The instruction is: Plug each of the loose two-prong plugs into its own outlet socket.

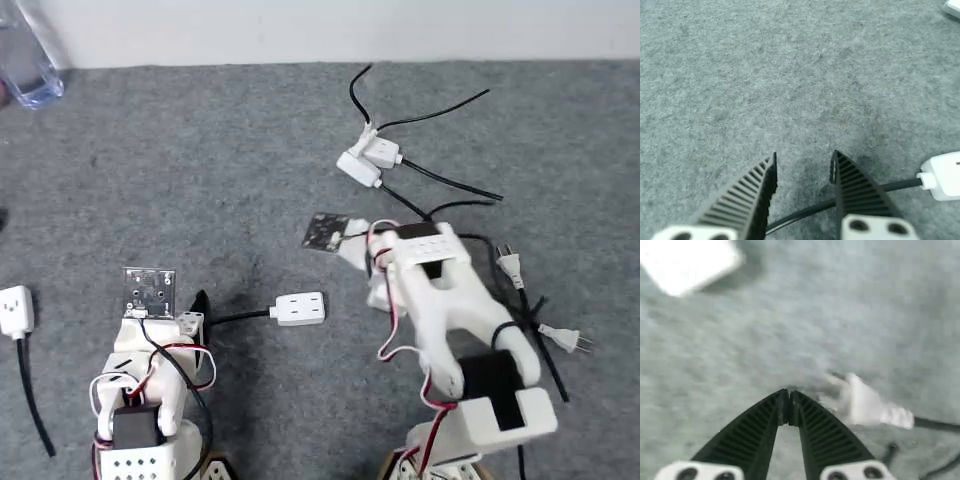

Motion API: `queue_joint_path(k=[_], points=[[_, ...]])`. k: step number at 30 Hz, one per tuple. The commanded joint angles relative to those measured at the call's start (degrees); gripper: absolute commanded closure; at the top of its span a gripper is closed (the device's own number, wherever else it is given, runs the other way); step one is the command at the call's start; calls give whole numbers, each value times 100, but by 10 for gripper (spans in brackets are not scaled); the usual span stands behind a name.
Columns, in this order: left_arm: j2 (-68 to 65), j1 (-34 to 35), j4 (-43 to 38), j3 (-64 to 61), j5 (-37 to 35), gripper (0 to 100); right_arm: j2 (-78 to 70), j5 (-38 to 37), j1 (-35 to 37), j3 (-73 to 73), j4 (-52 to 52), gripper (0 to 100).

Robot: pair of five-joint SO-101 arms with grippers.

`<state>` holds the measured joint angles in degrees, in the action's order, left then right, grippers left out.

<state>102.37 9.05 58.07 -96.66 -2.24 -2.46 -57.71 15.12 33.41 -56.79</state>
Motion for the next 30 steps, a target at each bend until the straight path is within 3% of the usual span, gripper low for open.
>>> queue_joint_path(k=[1,10,16,18,27,30], points=[[35,-35,-18,13,44,831,242,158,268,-114,-391,989],[35,-35,-9,13,44,831,1130,88,-743,-844,-497,978],[35,-35,-9,13,44,831,875,-949,-1059,-1011,-198,823],[35,-35,-9,13,44,831,708,-1486,-1218,-1213,-338,809],[35,-26,0,13,44,831,-760,-5064,-1648,-3121,-2897,809],[35,-26,0,13,44,831,-1376,-5934,-1675,-3780,-3538,812]])
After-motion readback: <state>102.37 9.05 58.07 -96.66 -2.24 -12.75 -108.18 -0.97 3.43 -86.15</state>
